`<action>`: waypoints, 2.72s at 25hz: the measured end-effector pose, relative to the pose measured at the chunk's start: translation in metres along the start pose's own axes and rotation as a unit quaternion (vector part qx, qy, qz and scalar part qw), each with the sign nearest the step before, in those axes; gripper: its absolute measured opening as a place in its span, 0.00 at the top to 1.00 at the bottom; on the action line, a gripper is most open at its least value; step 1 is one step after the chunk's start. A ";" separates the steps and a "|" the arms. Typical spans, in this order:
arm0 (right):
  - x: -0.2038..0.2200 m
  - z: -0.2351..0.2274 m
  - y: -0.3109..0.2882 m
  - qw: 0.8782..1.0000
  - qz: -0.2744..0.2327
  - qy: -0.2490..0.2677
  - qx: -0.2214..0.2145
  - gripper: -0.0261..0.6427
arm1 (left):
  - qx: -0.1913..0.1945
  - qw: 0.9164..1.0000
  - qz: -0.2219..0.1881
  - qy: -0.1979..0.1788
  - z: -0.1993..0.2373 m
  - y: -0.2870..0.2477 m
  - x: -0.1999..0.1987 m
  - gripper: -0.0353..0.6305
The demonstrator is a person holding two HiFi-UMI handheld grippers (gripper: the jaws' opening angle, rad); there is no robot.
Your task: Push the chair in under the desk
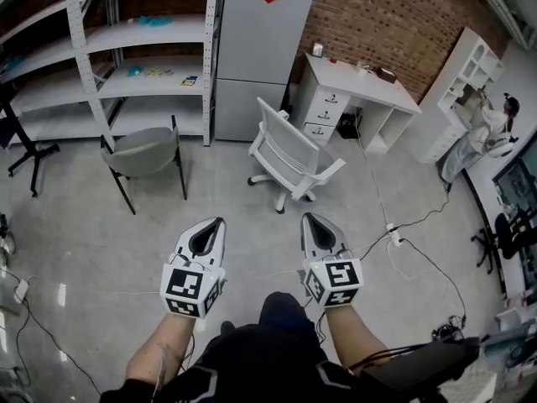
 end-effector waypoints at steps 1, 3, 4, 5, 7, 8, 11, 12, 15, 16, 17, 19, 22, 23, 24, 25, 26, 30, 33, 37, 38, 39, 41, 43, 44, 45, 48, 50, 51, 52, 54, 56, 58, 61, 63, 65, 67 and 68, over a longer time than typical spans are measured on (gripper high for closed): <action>-0.003 0.000 -0.001 1.000 -0.002 0.000 0.002 0.95 | -0.001 1.000 -0.001 -0.001 0.003 0.001 -0.001 0.94; -0.006 0.001 -0.006 1.000 -0.001 0.000 0.002 0.95 | -0.001 1.000 0.002 0.002 0.008 -0.001 0.000 0.94; -0.005 0.001 -0.008 1.000 0.001 -0.001 0.000 0.95 | 0.000 1.000 0.006 0.006 0.009 -0.003 0.002 0.94; -0.004 0.001 -0.011 1.000 0.002 -0.001 -0.002 0.95 | 0.001 1.000 0.009 0.009 0.010 -0.007 0.004 0.94; 0.000 -0.002 -0.018 1.000 0.003 -0.001 -0.006 0.95 | 0.004 1.000 0.013 0.010 0.010 -0.015 0.008 0.94; 0.002 -0.004 -0.023 1.000 0.004 -0.002 -0.007 0.95 | 0.005 1.000 0.014 0.009 0.011 -0.020 0.009 0.94; 0.007 -0.014 -0.042 1.000 0.004 -0.017 -0.014 0.95 | 0.001 1.000 0.017 0.005 0.012 -0.032 0.009 0.94; 0.008 -0.017 -0.048 1.000 0.003 -0.021 -0.018 0.95 | -0.003 1.000 0.019 0.002 0.013 -0.037 0.008 0.94; 0.003 -0.030 -0.067 0.999 -0.002 -0.018 -0.030 0.95 | -0.017 1.000 0.022 -0.001 0.018 -0.056 0.001 0.94; 0.001 -0.034 -0.073 0.999 -0.004 -0.015 -0.034 0.95 | -0.020 1.000 0.022 0.000 0.019 -0.063 -0.001 0.94; -0.001 -0.039 -0.079 0.999 -0.006 -0.010 -0.038 0.95 | -0.023 1.000 0.021 0.000 0.020 -0.070 -0.004 0.94; -0.006 -0.051 -0.092 0.999 -0.011 0.002 -0.043 0.95 | -0.028 0.999 0.017 -0.004 0.021 -0.087 -0.010 0.94; -0.010 -0.074 -0.114 0.999 -0.012 0.005 -0.047 0.95 | -0.037 0.999 0.015 0.000 0.025 -0.115 -0.018 0.94; -0.011 -0.082 -0.121 0.999 -0.011 0.002 -0.050 0.95 | -0.039 0.999 0.015 0.004 0.026 -0.125 -0.021 0.94; -0.014 -0.090 -0.128 0.999 -0.010 0.000 -0.052 0.95 | -0.041 0.999 0.016 0.007 0.028 -0.135 -0.024 0.94; -0.017 -0.098 -0.134 0.999 -0.010 0.000 -0.054 0.95 | -0.042 0.999 0.016 0.009 0.029 -0.144 -0.028 0.94; -0.020 -0.105 -0.142 0.998 -0.012 0.001 -0.055 0.95 | -0.043 0.999 0.016 0.010 0.031 -0.154 -0.031 0.94; -0.026 -0.130 -0.166 0.998 -0.018 0.004 -0.062 0.95 | -0.045 0.998 0.026 0.017 0.034 -0.192 -0.037 0.94; -0.029 -0.154 -0.181 0.998 -0.017 0.000 -0.064 0.95 | -0.046 0.998 0.026 0.019 0.031 -0.218 -0.047 0.94; -0.032 -0.176 -0.204 0.997 -0.016 -0.010 -0.071 0.95 | -0.055 0.998 0.027 0.016 0.036 -0.245 -0.057 0.94; -0.034 -0.179 -0.208 0.997 -0.016 -0.008 -0.074 0.95 | -0.059 0.998 0.029 0.020 0.038 -0.251 -0.058 0.94; -0.035 -0.183 -0.212 0.997 -0.015 -0.005 -0.077 0.95 | -0.062 0.997 0.032 0.025 0.040 -0.257 -0.058 0.94; -0.037 -0.192 -0.220 0.997 -0.014 0.000 -0.081 0.95 | -0.068 0.996 0.037 0.033 0.042 -0.270 -0.060 0.94; -0.037 -0.202 -0.231 0.996 -0.011 -0.003 -0.085 0.95 | -0.070 0.996 0.043 0.033 0.043 -0.286 -0.063 0.94; -0.036 -0.208 -0.236 0.996 -0.009 -0.005 -0.087 0.95 | -0.070 0.996 0.045 0.031 0.043 -0.294 -0.064 0.94; -0.035 -0.213 -0.242 0.996 -0.007 -0.007 -0.088 0.95 | -0.070 0.996 0.046 0.030 0.043 -0.300 -0.064 0.94; -0.032 -0.226 -0.254 0.996 -0.005 -0.005 -0.091 0.95 | -0.072 0.996 0.047 0.027 0.044 -0.316 -0.065 0.94; -0.032 -0.234 -0.262 0.996 -0.001 0.001 -0.092 0.95 | -0.076 0.996 0.047 0.029 0.046 -0.326 -0.067 0.94; -0.032 -0.238 -0.265 0.996 0.003 0.003 -0.093 0.95 | -0.077 0.995 0.046 0.030 0.047 -0.331 -0.069 0.94; -0.033 -0.242 -0.269 0.996 0.005 0.005 -0.093 0.95 | -0.077 0.996 0.046 0.030 0.048 -0.336 -0.071 0.94; -0.034 -0.247 -0.276 0.996 0.007 0.007 -0.090 0.95 | -0.074 0.996 0.044 0.027 0.052 -0.345 -0.075 0.94; -0.037 -0.252 -0.283 0.996 0.008 0.006 -0.085 0.95 | -0.069 0.996 0.043 0.022 0.056 -0.355 -0.079 0.94; -0.038 -0.254 -0.292 0.997 0.009 0.005 -0.082 0.95 | -0.064 0.997 0.043 0.021 0.063 -0.367 -0.080 0.94; -0.035 -0.256 -0.306 0.996 0.016 0.018 -0.080 0.95 | -0.053 0.997 0.043 0.026 0.074 -0.387 -0.078 0.94; -0.034 -0.261 -0.319 0.997 0.018 0.022 -0.073 0.95 | -0.035 0.998 0.040 0.025 0.080 -0.405 -0.079 0.94; -0.037 -0.264 -0.335 0.998 0.018 0.019 -0.062 0.95 | -0.012 0.999 0.042 0.022 0.088 -0.424 -0.080 0.94; -0.040 -0.264 -0.351 0.998 0.019 0.018 -0.053 0.95 | 0.006 0.999 0.045 0.021 0.099 -0.441 -0.081 0.94; -0.041 -0.265 -0.359 0.998 0.021 0.017 -0.050 0.95 | 0.010 0.999 0.046 0.018 0.105 -0.448 -0.082 0.94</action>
Point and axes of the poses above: the fingertips, and each gripper's own axes: y backward along the fingers, z to its left, x out of its underside, the point moved 1 cm from there along y, backward along the fingers, and after that the axes turned 10 degrees about z, right-handed, at the moved point
